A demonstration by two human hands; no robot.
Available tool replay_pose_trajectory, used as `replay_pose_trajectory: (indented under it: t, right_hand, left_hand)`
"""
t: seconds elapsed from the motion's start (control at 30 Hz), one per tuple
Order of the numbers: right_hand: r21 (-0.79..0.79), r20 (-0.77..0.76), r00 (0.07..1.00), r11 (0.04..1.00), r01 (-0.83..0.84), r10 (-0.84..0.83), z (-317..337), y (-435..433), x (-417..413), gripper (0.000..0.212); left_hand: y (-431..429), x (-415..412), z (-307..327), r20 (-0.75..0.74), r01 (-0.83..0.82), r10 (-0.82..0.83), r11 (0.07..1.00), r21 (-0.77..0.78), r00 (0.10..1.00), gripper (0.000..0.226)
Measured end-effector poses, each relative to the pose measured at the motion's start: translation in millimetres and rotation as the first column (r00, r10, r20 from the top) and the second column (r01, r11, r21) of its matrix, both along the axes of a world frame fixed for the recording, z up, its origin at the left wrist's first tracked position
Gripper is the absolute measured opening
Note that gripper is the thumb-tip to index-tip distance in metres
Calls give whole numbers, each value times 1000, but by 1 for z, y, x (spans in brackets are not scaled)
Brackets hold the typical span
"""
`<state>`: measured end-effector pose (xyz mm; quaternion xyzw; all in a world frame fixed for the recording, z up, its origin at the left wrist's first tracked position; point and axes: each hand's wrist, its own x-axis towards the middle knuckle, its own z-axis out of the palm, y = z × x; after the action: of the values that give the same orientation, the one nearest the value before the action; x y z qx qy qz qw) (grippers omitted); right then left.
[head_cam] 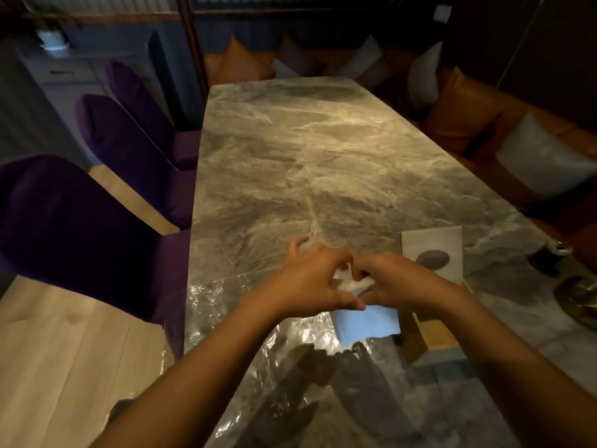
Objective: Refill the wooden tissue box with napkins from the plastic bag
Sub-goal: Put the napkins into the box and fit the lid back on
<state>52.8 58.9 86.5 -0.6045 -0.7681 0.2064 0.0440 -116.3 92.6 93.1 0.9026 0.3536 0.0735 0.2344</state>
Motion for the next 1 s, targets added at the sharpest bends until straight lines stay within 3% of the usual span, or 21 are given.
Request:
replay_pose_trajectory:
  t: [0.1,0.2,0.33,0.4,0.53,0.67,0.87,1.0]
  right_hand:
    - [9,-44,999,1000,2,-1,-1,-6,1,24]
    - [-30,-96,995,999,18,-21,-2,-13,4,29]
    - [-67,-225,973,997,47,-61,-5,-23,13,26]
    - [-82,-371,918,989,121,-143,-9,-31,20,49]
    - [-141,-666,674,942,305,-319,-12,-44,29,93]
    - [-327,-822,348,873,362,-452,-25,-61,37,99]
    - [-506,-857,-70,811,294,-510,-52,-74,25,86]
    - [-490,-871,-213,808,327,-442,-52,-76,20,41]
  left_hand:
    - [-4,8,-4,-107,39,-35,998,42,994,40]
    - [-9,11,-8,-110,41,-36,998,46,993,21]
    - [-19,12,-10,0,-8,8,999,52,1000,14]
    - [-20,11,-11,91,-68,65,997,25,994,13]
    - [-17,7,-12,276,-146,168,984,-98,947,18]
    - [-14,6,-13,474,-151,272,949,-279,837,4]
    - [-19,12,-5,578,-50,408,844,-534,707,18]
    - [-22,17,-9,578,-37,455,806,-591,678,11]
